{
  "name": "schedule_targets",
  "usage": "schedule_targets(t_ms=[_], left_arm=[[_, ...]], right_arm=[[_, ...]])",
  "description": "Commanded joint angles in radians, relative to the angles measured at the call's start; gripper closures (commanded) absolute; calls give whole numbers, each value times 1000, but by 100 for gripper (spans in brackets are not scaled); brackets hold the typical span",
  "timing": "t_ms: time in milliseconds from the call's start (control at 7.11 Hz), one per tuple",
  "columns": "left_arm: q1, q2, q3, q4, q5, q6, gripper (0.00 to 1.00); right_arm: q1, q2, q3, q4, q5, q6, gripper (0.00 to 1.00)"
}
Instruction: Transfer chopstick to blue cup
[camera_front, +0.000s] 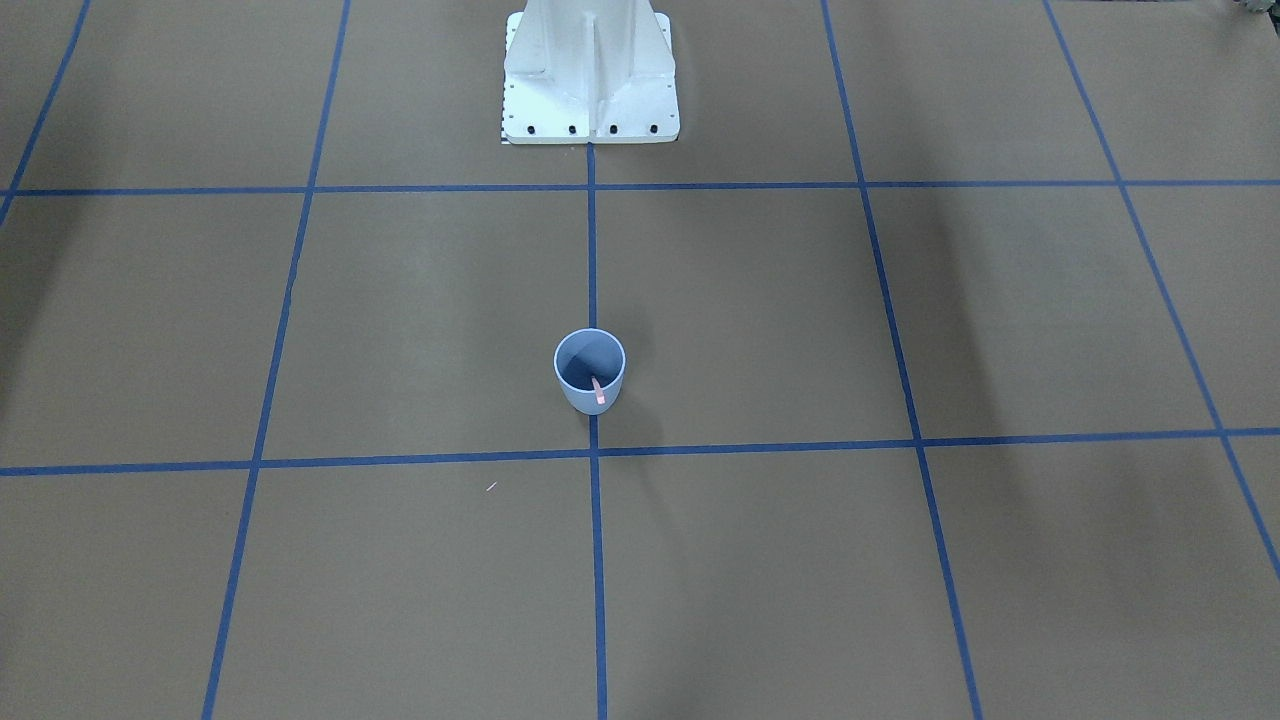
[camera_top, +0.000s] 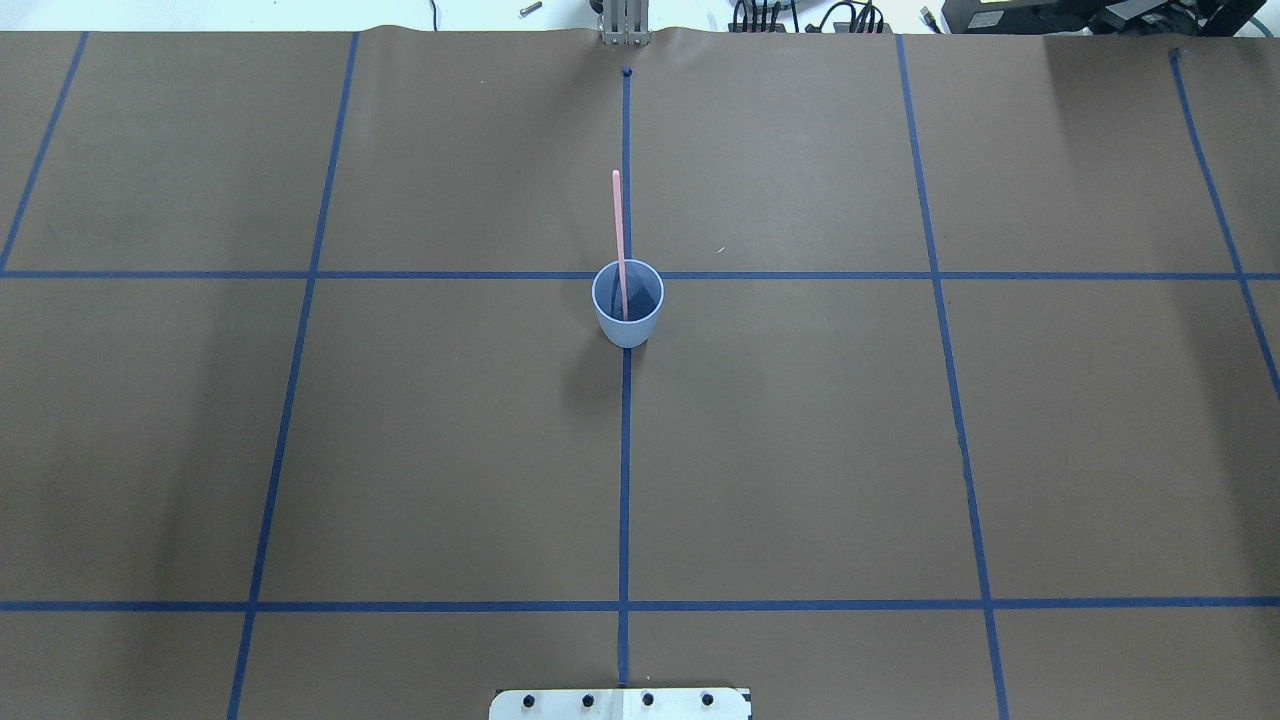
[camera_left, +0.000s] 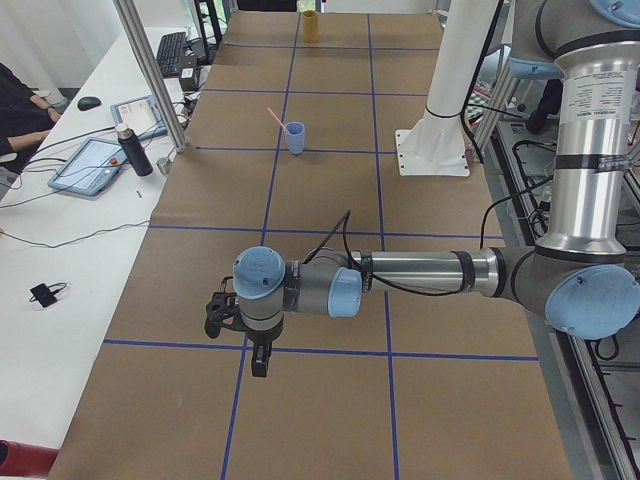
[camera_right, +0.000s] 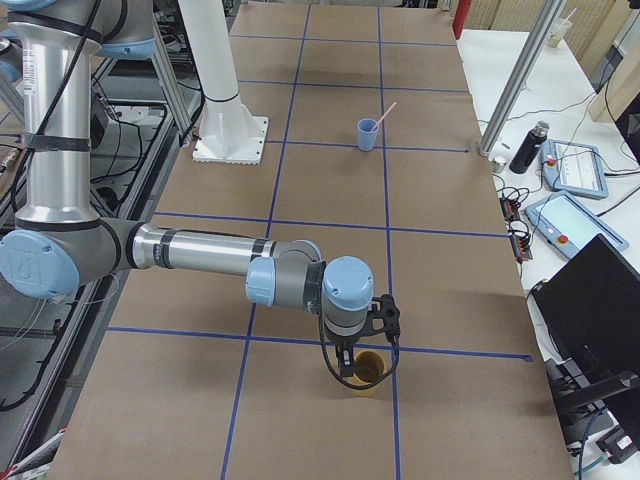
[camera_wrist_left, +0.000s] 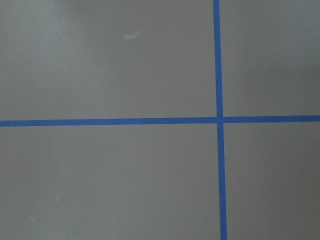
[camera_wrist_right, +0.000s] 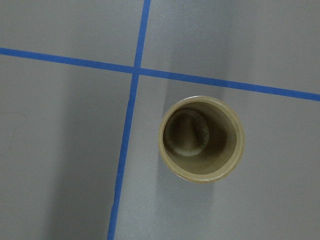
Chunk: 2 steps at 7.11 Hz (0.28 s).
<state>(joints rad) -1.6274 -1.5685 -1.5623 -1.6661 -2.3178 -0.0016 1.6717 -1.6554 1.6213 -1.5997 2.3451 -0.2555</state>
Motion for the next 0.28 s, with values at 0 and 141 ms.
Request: schedule_targets(t_ms=[0, 141], left_arm=[[0, -1, 1, 0, 0, 0, 2], [1, -1, 2, 0, 1, 0, 2]], right_arm=[[0, 0, 0, 0, 0, -1, 0], [0, 2, 3, 0, 2, -1, 0]])
